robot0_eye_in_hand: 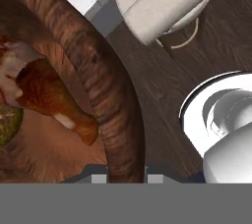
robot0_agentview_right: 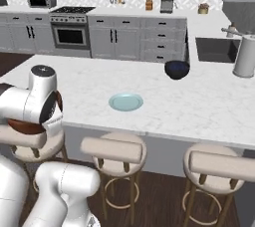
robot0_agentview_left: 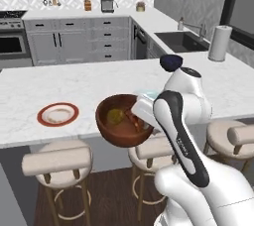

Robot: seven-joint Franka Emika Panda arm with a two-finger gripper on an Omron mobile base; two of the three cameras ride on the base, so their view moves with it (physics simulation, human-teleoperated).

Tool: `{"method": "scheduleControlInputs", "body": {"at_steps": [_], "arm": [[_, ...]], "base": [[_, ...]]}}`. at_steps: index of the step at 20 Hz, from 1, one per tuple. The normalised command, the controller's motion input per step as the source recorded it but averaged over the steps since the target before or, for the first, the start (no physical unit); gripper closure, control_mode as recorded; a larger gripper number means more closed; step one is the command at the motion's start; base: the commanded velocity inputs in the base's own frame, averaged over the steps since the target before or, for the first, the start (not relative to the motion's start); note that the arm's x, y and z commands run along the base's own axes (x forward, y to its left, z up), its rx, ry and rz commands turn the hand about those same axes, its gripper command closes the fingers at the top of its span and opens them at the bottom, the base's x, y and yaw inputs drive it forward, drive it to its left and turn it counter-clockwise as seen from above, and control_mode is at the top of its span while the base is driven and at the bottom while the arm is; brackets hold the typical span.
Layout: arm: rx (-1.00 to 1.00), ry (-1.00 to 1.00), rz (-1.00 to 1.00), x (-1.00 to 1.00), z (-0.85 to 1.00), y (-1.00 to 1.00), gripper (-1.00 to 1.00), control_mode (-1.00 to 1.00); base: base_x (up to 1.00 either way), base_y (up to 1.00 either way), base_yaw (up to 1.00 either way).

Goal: Pick the chicken drumstick and avocado from their plates and place them in the bowl. Then put the bowl in the fridge.

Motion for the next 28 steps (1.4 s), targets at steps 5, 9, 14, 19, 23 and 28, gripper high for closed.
{"method": "scheduleControlInputs", "body": {"at_steps": [5, 9, 14, 19, 23, 28], "arm": [[0.0, 0.0, 0.0, 0.0, 0.0, 0.0, 1.0, 1.0], [0.0, 0.0, 0.0, 0.0, 0.0, 0.0, 1.0, 1.0], [0.0, 0.0, 0.0, 0.0, 0.0, 0.0, 1.0, 1.0], [0.0, 0.0, 0.0, 0.0, 0.0, 0.0, 1.0, 1.0], [0.0, 0.0, 0.0, 0.0, 0.0, 0.0, 1.0, 1.0], [0.0, 0.0, 0.0, 0.0, 0.0, 0.0, 1.0, 1.0]], "base": [[-0.7, 0.73, 0.1], [0.01, 1.0, 0.06], [0.24, 1.0, 0.0], [0.37, 1.0, 0.0], [0.44, 1.0, 0.0], [0.44, 1.0, 0.0]]}}
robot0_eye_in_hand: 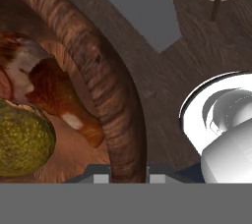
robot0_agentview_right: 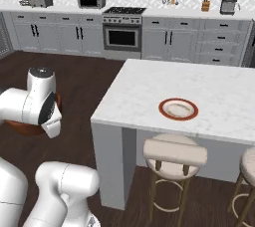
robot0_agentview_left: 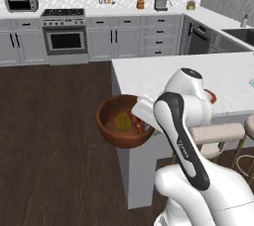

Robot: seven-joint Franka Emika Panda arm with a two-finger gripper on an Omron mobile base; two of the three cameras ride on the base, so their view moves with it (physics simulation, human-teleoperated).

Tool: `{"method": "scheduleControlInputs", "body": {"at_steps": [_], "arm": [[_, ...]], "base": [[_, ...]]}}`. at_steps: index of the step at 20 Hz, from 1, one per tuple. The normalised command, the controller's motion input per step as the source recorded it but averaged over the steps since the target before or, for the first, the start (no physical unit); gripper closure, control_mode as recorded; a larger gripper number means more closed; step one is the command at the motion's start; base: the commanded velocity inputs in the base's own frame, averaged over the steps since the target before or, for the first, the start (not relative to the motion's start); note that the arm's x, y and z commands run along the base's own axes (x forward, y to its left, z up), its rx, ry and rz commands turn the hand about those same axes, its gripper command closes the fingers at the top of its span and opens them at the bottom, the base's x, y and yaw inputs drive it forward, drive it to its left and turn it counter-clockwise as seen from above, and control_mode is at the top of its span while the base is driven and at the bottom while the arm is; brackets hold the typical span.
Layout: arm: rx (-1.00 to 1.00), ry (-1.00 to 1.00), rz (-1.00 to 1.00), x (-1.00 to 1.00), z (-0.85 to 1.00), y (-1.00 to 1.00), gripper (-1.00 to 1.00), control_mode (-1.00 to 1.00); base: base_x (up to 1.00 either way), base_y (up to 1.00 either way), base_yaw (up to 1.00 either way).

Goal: Pick the chicken drumstick and avocado from their plates and place them in the bowl. Then put the bowl in the fridge.

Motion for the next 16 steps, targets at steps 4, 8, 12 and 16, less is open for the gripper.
{"method": "scheduleControlInputs", "body": {"at_steps": [4, 8, 12, 16], "arm": [[0.0, 0.0, 0.0, 0.0, 0.0, 0.0, 1.0, 1.0], [0.0, 0.0, 0.0, 0.0, 0.0, 0.0, 1.0, 1.0], [0.0, 0.0, 0.0, 0.0, 0.0, 0.0, 1.0, 1.0], [0.0, 0.0, 0.0, 0.0, 0.0, 0.0, 1.0, 1.0]], "base": [[0.54, 1.0, 0.0], [0.71, 1.0, 0.0], [1.0, 1.0, 0.0], [1.0, 1.0, -0.01]]}}
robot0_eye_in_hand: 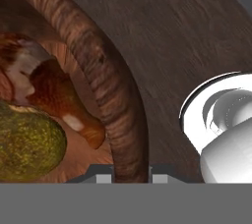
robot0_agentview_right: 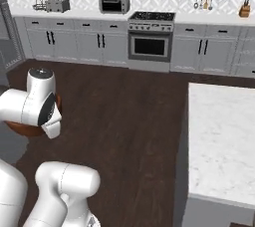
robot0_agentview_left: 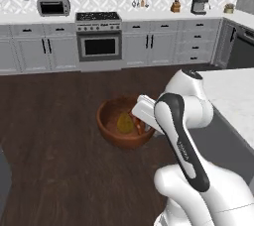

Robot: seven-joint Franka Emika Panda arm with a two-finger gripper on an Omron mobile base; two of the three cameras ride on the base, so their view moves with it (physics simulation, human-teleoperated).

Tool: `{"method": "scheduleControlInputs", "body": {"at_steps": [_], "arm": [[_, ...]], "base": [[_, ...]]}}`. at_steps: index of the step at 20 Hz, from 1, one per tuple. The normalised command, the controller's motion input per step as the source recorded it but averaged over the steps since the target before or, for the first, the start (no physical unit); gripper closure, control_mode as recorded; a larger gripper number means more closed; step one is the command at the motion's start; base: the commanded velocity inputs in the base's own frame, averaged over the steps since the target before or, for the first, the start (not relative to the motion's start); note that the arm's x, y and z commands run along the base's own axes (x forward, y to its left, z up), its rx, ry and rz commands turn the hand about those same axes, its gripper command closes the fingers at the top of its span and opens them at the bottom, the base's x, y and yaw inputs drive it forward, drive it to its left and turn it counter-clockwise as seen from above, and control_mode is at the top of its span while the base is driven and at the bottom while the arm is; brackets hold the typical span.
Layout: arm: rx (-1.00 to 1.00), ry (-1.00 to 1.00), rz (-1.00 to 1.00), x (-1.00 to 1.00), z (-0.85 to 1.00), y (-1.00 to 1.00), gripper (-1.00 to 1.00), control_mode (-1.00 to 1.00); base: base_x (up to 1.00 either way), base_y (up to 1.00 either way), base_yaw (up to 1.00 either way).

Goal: Pick the chicken drumstick and avocado from their plates and place them in the bowl. Then put the bowl in the fridge.

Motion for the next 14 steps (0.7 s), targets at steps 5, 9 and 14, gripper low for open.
{"method": "scheduleControlInputs", "body": {"at_steps": [5, 9, 14], "arm": [[0.0, 0.0, 0.0, 0.0, 0.0, 0.0, 1.0, 1.0], [0.0, 0.0, 0.0, 0.0, 0.0, 0.0, 1.0, 1.0], [0.0, 0.0, 0.0, 0.0, 0.0, 0.0, 1.0, 1.0]], "base": [[1.0, 0.83, 0.0], [1.0, 0.14, 0.0], [1.0, 0.0, 0.0]]}}
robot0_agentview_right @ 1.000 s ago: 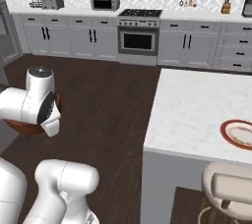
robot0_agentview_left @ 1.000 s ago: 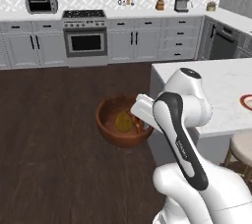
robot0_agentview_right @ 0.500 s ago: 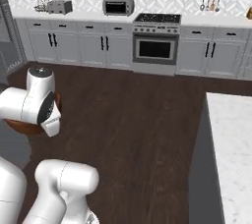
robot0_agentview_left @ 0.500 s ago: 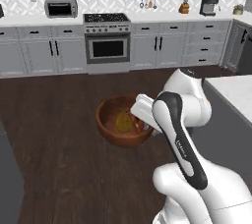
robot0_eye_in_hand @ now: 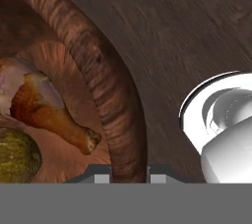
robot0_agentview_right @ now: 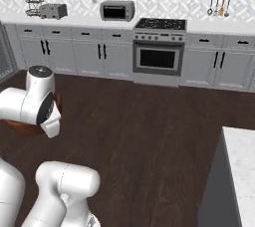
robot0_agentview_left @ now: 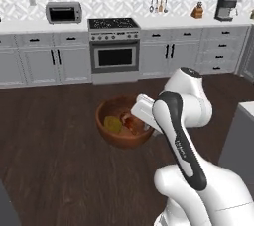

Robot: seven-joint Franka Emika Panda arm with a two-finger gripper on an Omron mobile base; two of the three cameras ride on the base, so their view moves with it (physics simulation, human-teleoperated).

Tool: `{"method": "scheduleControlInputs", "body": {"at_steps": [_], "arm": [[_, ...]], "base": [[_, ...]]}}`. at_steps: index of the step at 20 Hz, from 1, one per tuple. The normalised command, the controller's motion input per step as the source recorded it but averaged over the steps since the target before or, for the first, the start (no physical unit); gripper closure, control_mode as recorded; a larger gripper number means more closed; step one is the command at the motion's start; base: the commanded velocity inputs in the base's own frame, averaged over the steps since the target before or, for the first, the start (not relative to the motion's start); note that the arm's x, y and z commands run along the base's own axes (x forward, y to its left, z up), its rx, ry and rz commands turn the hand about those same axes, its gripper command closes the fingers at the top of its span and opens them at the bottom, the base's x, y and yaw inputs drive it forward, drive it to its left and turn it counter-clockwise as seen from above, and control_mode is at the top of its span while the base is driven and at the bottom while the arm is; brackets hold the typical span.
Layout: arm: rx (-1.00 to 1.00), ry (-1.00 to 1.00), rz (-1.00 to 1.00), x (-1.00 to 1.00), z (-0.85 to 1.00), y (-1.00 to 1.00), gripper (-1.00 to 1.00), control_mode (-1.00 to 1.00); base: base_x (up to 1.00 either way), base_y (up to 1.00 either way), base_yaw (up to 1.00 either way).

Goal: Pick the chicken drumstick and avocado from their plates and place them in the bowl. Then put the bowl in the fridge.

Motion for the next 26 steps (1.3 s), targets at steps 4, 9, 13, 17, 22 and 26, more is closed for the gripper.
{"method": "scheduleControlInputs", "body": {"at_steps": [4, 9, 13, 17, 22, 26], "arm": [[0.0, 0.0, 0.0, 0.0, 0.0, 0.0, 1.0, 1.0], [0.0, 0.0, 0.0, 0.0, 0.0, 0.0, 1.0, 1.0], [0.0, 0.0, 0.0, 0.0, 0.0, 0.0, 1.0, 1.0], [0.0, 0.0, 0.0, 0.0, 0.0, 0.0, 1.0, 1.0], [0.0, 0.0, 0.0, 0.0, 0.0, 0.0, 1.0, 1.0], [0.0, 0.0, 0.0, 0.0, 0.0, 0.0, 1.0, 1.0]], "base": [[1.0, 0.0, 0.0], [1.0, 0.0, 0.15], [1.0, -0.01, 0.41], [1.0, -0.14, 0.59], [1.0, -0.23, 0.67], [1.0, -0.09, 0.67]]}}
